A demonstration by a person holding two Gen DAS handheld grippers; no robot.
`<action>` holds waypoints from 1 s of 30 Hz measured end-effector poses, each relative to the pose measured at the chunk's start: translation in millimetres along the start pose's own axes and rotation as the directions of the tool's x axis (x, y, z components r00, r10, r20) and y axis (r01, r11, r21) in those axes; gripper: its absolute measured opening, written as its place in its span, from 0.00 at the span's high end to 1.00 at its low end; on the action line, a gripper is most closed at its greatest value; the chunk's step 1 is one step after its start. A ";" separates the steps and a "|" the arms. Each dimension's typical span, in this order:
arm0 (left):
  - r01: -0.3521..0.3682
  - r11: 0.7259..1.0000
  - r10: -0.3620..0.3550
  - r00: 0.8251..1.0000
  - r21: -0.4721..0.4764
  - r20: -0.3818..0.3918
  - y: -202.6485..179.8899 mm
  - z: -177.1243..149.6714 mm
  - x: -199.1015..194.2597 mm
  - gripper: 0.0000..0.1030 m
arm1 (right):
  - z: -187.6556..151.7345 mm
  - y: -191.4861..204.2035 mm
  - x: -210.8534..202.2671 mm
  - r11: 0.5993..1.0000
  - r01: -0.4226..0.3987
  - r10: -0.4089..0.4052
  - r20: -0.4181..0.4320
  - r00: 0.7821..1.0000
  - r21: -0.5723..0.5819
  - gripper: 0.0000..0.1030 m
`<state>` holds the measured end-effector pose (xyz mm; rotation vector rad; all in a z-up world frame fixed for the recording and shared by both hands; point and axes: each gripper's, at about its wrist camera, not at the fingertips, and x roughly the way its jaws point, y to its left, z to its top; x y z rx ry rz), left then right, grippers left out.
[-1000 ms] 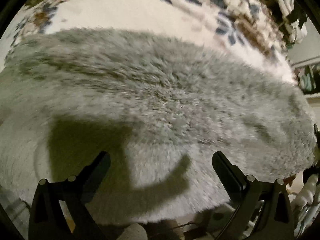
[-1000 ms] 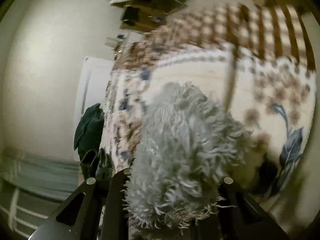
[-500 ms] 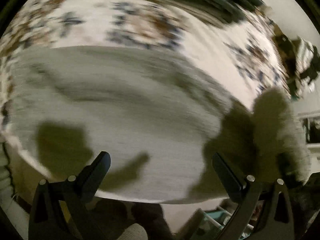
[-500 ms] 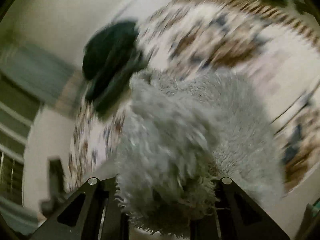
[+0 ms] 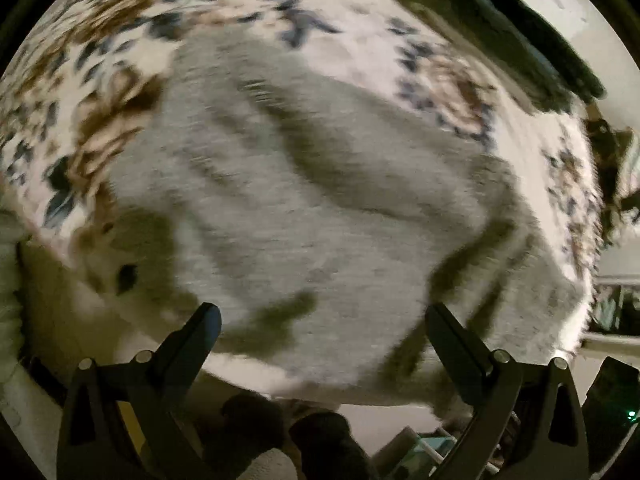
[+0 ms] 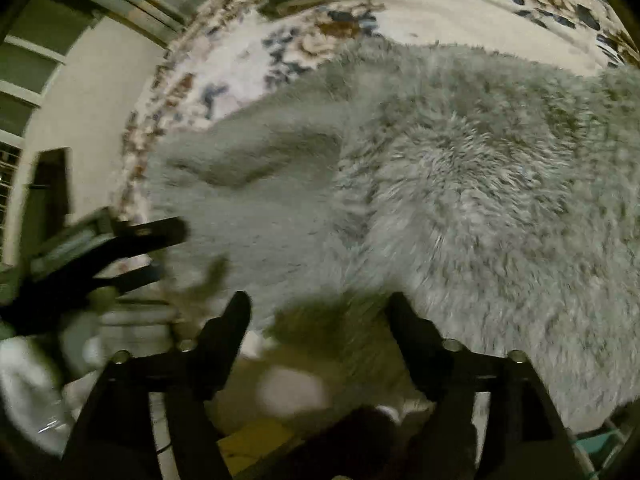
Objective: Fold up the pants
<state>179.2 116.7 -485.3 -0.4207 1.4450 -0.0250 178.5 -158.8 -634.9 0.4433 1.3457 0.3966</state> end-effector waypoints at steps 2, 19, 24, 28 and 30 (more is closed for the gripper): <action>0.042 0.998 -0.042 0.999 0.048 -0.004 -23.0 5.1 3.7 0.00 | 0.0 -11.2 -28.3 0.999 -0.020 0.019 0.032 0.999 0.033 0.21; 0.069 0.925 -0.064 0.998 0.375 -0.026 -181.3 2.2 72.7 0.91 | 8.4 -253.7 -127.6 0.832 0.156 -0.262 0.128 0.957 0.532 0.21; 0.072 0.937 -0.083 0.996 0.341 0.016 -158.8 12.0 35.0 0.91 | 5.4 -234.8 -117.5 0.842 0.124 -0.226 0.134 0.965 0.525 0.21; 0.063 0.958 -0.065 0.998 0.281 -0.005 -140.6 19.2 40.7 0.88 | -8.0 -220.7 -114.2 0.843 0.071 -0.160 0.122 0.979 0.533 0.21; 0.132 0.966 -0.123 0.991 0.224 -0.055 -133.6 24.2 44.0 0.85 | -14.8 -214.8 -113.1 0.843 0.069 -0.149 0.108 0.983 0.533 0.21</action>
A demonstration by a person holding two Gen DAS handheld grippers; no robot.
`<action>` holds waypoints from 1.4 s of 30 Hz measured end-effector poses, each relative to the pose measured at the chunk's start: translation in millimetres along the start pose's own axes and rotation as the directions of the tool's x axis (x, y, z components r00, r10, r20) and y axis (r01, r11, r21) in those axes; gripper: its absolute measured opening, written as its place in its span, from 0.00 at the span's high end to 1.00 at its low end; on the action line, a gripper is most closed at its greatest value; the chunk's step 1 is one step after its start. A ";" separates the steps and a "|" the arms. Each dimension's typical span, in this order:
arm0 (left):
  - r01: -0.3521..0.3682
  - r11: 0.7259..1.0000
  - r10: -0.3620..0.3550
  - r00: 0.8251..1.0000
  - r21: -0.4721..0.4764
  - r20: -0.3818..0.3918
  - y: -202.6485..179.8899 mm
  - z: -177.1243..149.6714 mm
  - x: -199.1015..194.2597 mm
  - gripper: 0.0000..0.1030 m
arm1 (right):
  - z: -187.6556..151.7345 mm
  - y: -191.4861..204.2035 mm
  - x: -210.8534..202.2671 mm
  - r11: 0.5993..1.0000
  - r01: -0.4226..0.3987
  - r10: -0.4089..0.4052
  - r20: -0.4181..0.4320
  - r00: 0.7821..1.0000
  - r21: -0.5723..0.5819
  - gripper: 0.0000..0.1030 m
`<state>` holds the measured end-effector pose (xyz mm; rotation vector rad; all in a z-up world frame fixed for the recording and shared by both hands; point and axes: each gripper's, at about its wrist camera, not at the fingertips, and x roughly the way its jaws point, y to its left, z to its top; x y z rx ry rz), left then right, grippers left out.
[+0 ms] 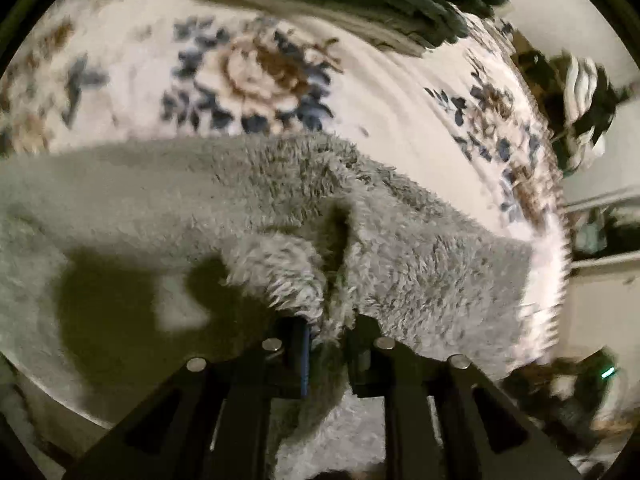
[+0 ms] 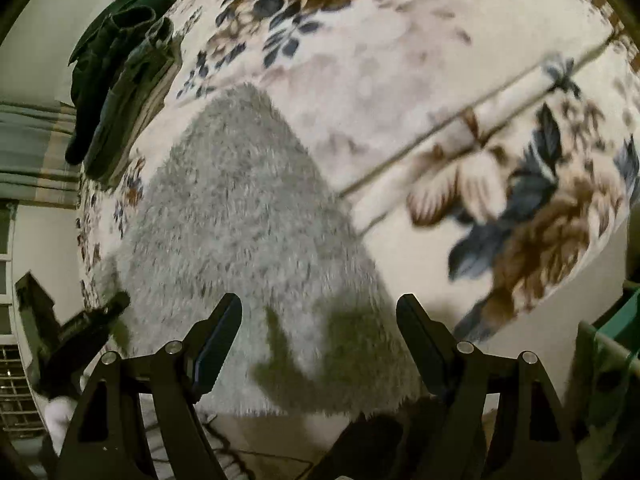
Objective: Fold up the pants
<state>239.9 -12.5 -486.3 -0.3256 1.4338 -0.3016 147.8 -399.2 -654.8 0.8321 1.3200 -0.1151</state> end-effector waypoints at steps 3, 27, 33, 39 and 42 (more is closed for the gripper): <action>0.053 0.997 -0.053 0.999 -0.061 -0.005 8.7 -4.3 -7.5 0.69 | -14.8 1.8 0.6 1.000 -0.007 0.007 -0.026 1.000 0.006 0.21; -0.102 0.994 0.100 0.993 0.043 0.054 -5.7 -83.7 -37.3 0.95 | -39.3 13.6 22.3 0.998 -0.058 0.058 -0.120 0.991 0.004 0.21; -0.079 0.994 0.074 0.994 -0.072 -0.075 34.9 -88.1 5.4 0.87 | -36.4 16.1 21.1 0.998 -0.059 0.056 -0.144 0.988 -0.021 0.21; 0.009 0.991 -0.012 1.000 -0.133 -0.024 31.0 -76.6 -22.1 0.63 | -31.5 21.1 5.7 0.994 -0.083 0.072 -0.143 0.987 -0.069 0.20; 0.020 0.991 -0.017 1.000 -0.130 0.025 23.8 -54.3 -23.5 0.54 | -23.5 21.6 -1.9 0.993 -0.078 0.068 -0.122 0.990 -0.085 0.20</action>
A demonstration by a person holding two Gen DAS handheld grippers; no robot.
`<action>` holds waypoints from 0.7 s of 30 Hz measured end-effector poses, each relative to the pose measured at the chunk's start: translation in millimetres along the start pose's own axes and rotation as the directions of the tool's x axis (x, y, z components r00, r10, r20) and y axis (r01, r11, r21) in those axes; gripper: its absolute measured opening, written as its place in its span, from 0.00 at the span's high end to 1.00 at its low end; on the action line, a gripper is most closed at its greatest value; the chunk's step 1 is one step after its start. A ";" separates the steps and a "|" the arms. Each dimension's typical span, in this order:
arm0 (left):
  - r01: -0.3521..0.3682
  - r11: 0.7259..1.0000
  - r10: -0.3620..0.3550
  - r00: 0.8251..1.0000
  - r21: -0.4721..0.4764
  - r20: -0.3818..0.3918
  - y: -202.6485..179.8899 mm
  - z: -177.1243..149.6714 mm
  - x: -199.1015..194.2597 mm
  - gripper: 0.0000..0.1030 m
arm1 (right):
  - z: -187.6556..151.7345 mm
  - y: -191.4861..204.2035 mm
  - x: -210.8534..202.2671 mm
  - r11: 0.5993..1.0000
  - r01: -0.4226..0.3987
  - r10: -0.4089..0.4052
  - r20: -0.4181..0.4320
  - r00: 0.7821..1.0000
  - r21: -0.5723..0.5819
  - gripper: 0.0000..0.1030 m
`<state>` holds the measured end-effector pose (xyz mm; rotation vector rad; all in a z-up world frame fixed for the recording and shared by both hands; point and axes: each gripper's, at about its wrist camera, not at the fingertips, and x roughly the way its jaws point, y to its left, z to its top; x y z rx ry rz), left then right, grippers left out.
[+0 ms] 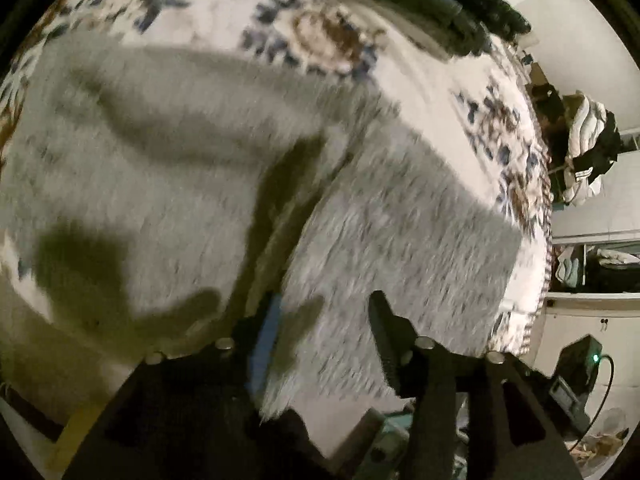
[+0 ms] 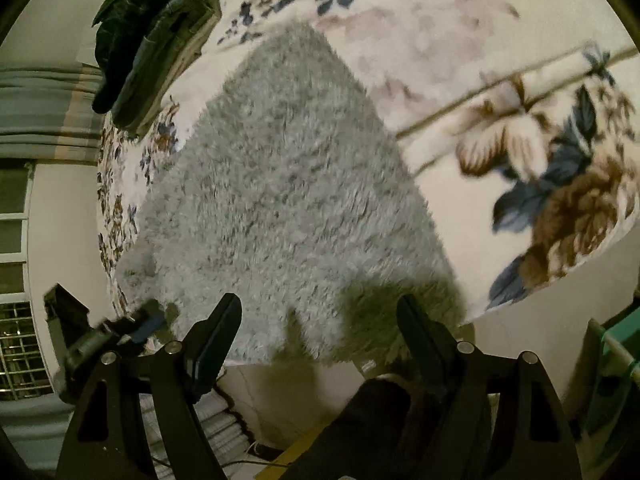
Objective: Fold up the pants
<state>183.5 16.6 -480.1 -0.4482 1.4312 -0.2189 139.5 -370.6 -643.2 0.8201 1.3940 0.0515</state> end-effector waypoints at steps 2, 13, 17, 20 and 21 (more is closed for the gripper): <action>-0.014 1.000 0.014 1.000 0.009 0.018 -6.1 17.4 11.4 0.52 | 12.5 0.8 -5.6 1.000 0.017 -0.016 0.029 0.999 -0.021 0.20; -0.046 0.998 0.045 0.998 0.031 0.040 -0.4 76.2 70.1 0.66 | 110.3 11.3 30.9 0.978 0.169 -0.159 0.084 0.984 -0.126 0.19; -0.001 1.000 0.002 0.998 -0.017 0.068 8.6 60.7 38.3 0.67 | 112.0 17.9 37.2 0.970 0.204 -0.194 0.083 0.977 -0.134 0.19; 0.038 0.998 -0.033 0.996 -0.055 0.089 23.0 41.3 6.3 0.50 | 99.7 24.8 27.2 0.973 0.197 -0.185 0.104 0.977 -0.121 0.20; 0.043 0.996 -0.034 0.993 -0.083 0.109 35.0 30.5 -10.1 0.33 | 94.1 27.5 22.7 0.975 0.190 -0.178 0.109 0.978 -0.117 0.20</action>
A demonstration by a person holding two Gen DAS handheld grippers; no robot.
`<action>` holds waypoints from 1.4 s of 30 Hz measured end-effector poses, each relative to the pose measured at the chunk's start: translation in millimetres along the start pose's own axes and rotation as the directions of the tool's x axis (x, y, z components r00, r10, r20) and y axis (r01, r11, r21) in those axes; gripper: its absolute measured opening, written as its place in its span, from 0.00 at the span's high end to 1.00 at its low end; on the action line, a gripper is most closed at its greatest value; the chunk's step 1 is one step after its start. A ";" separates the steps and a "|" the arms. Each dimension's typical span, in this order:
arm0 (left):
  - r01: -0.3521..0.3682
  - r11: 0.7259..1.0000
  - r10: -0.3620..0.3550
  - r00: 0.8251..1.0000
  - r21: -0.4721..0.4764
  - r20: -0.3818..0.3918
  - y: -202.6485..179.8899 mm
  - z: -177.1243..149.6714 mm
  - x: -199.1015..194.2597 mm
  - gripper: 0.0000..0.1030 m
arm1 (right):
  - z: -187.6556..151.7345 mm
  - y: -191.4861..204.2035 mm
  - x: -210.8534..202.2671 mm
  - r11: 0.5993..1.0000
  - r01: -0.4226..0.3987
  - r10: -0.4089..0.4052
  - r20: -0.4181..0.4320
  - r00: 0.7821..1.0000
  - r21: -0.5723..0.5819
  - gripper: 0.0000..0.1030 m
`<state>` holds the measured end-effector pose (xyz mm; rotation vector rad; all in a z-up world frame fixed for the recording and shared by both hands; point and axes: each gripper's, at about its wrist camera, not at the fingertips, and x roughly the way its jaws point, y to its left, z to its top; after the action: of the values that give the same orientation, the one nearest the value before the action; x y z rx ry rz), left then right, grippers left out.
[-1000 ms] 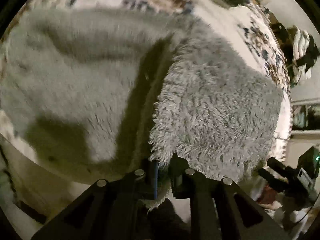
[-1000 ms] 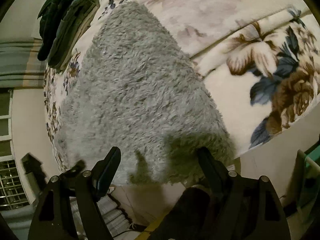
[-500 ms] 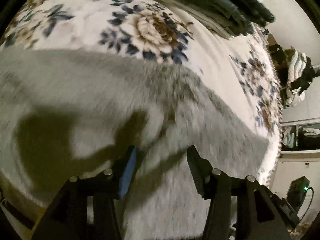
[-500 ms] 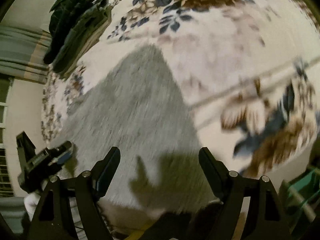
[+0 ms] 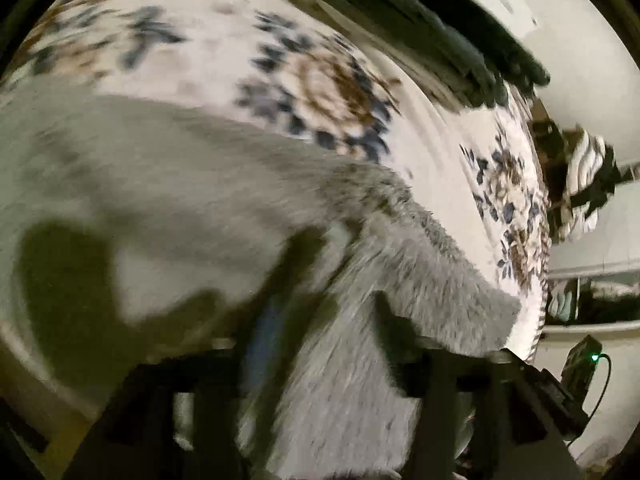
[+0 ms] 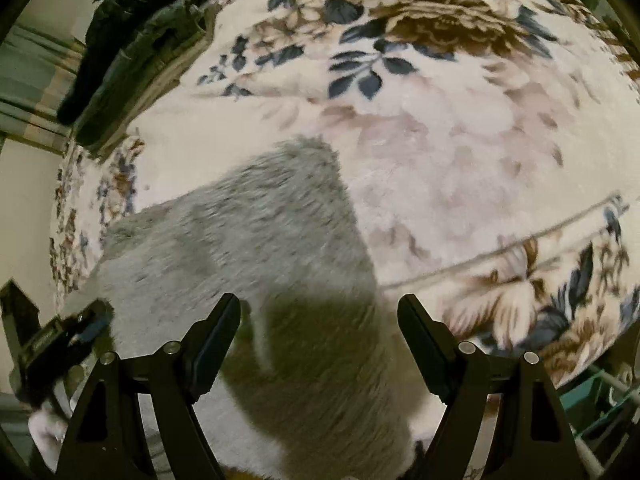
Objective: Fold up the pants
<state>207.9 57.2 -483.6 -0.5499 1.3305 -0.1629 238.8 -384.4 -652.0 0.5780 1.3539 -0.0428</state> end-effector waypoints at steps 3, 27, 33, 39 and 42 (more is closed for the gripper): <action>-0.032 0.995 0.041 0.995 -0.095 0.090 39.2 -18.4 -39.2 0.15 | -16.8 7.6 -15.1 1.000 -0.017 0.017 0.009 1.000 0.018 0.19; 0.006 0.913 0.119 0.953 -0.408 0.280 234.9 28.1 -44.6 0.87 | -71.9 72.0 46.7 0.998 0.067 -0.067 -0.127 0.990 -0.004 0.19; 0.114 0.903 0.003 0.963 -0.415 0.271 246.7 13.2 -53.8 0.52 | -73.2 80.8 45.1 0.997 0.069 -0.073 -0.131 0.989 -0.028 0.19; 0.149 0.874 -0.024 0.964 -0.462 0.265 261.2 8.8 -28.9 0.34 | -75.6 83.5 50.4 0.998 0.069 -0.069 -0.141 0.988 -0.010 0.19; 0.141 0.896 -0.009 0.954 -0.422 0.300 254.1 22.3 -28.8 0.34 | -75.4 89.4 52.6 0.998 0.063 -0.064 -0.140 0.988 -0.006 0.19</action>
<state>172.5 294.8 -574.3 -0.9728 1.0550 0.1590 214.7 -260.7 -675.3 0.5444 1.5090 -0.0536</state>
